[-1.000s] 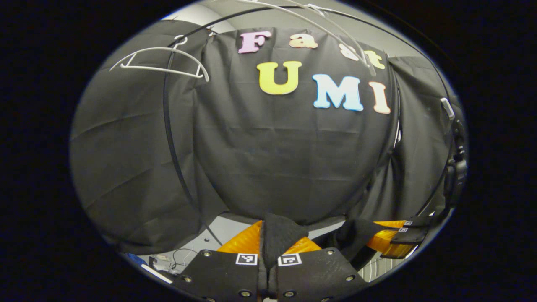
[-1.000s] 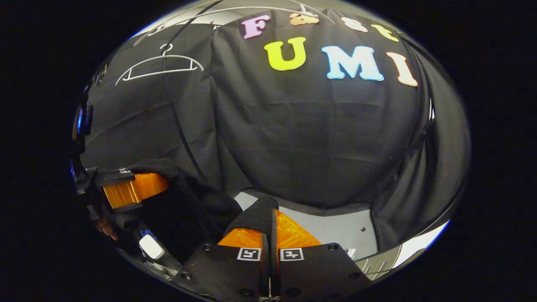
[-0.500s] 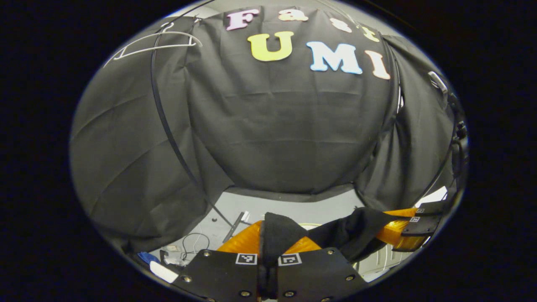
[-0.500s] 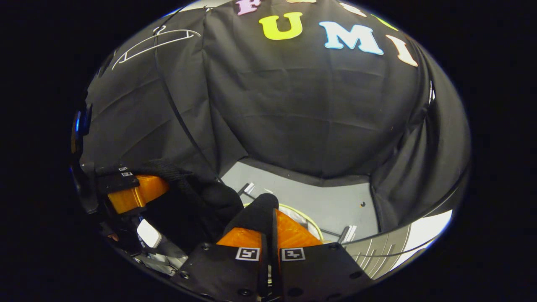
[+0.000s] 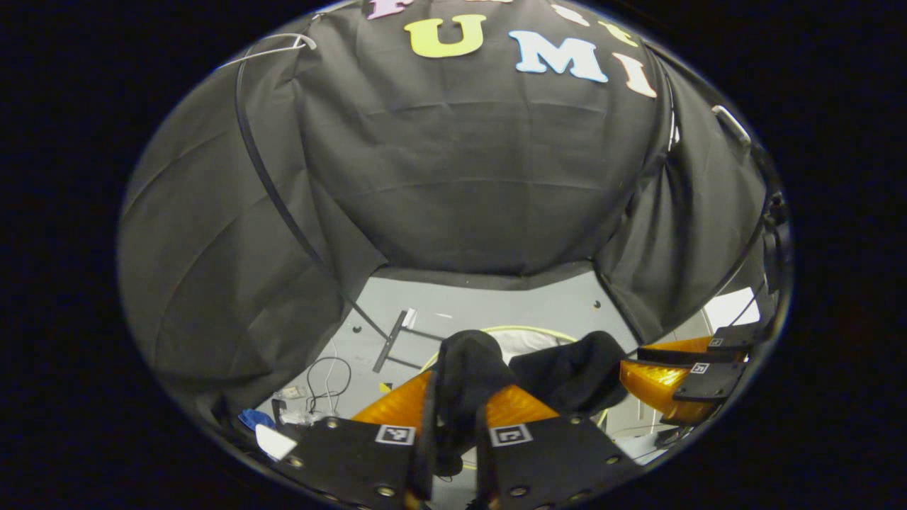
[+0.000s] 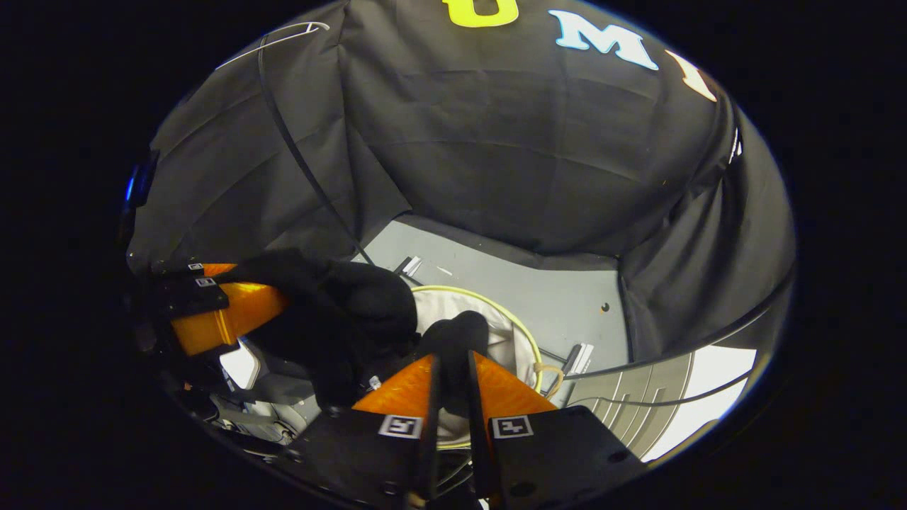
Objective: Grasp the clothes on the hanger with both hands and then place them into the laundry hamper below.
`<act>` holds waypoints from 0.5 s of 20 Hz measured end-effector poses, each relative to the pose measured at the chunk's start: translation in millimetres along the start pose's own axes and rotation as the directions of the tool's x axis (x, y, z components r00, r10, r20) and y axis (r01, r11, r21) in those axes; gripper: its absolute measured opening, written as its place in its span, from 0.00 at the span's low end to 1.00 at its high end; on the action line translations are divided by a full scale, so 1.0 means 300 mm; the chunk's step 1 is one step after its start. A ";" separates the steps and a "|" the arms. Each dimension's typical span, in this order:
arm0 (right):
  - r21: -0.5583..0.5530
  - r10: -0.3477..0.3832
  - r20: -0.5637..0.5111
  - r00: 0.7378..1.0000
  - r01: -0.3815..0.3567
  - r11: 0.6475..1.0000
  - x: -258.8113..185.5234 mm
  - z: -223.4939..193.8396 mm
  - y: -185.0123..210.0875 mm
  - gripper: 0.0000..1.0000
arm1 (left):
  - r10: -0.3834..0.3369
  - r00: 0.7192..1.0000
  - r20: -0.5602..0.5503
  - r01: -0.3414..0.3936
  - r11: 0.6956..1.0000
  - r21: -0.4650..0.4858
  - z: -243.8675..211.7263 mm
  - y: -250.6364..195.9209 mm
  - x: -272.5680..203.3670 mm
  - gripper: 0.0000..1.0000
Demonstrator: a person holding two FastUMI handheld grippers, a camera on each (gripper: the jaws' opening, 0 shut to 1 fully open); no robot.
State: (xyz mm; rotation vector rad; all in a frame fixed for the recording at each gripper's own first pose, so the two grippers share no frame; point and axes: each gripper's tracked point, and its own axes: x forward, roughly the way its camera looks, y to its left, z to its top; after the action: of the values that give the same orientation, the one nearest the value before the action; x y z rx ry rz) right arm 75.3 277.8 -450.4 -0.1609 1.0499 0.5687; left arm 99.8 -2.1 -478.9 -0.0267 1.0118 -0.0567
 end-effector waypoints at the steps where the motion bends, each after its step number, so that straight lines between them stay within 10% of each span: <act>1: -0.005 -0.004 0.013 1.000 0.004 1.000 -0.011 0.015 -0.002 0.31 | 0.002 1.000 -0.002 -0.002 1.000 0.002 -0.009 0.001 -0.003 0.36; 2: -0.016 -0.006 0.021 1.000 0.007 1.000 -0.017 0.021 0.000 0.36 | -0.002 1.000 -0.002 0.002 1.000 0.006 -0.015 0.000 -0.007 0.47; 5: -0.046 -0.037 0.048 0.998 0.039 0.998 -0.052 0.035 -0.016 0.97 | 0.018 1.000 0.016 -0.019 1.000 0.017 -0.018 0.023 -0.018 0.81; 6: -0.044 -0.046 0.060 0.997 0.048 0.998 -0.058 0.034 -0.022 1.00 | 0.026 0.999 0.030 -0.027 0.999 0.018 -0.009 0.031 -0.033 0.96; 10: -0.006 -0.071 0.129 0.989 0.072 0.997 -0.166 0.062 -0.023 0.99 | 0.036 0.991 0.132 -0.040 0.999 0.031 0.074 0.065 -0.089 0.96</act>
State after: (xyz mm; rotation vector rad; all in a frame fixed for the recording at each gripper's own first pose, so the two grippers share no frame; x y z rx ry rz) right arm 74.8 261.0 -399.5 -0.1682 0.9121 0.5132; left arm 105.2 19.1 -445.4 0.0198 0.8787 -0.0368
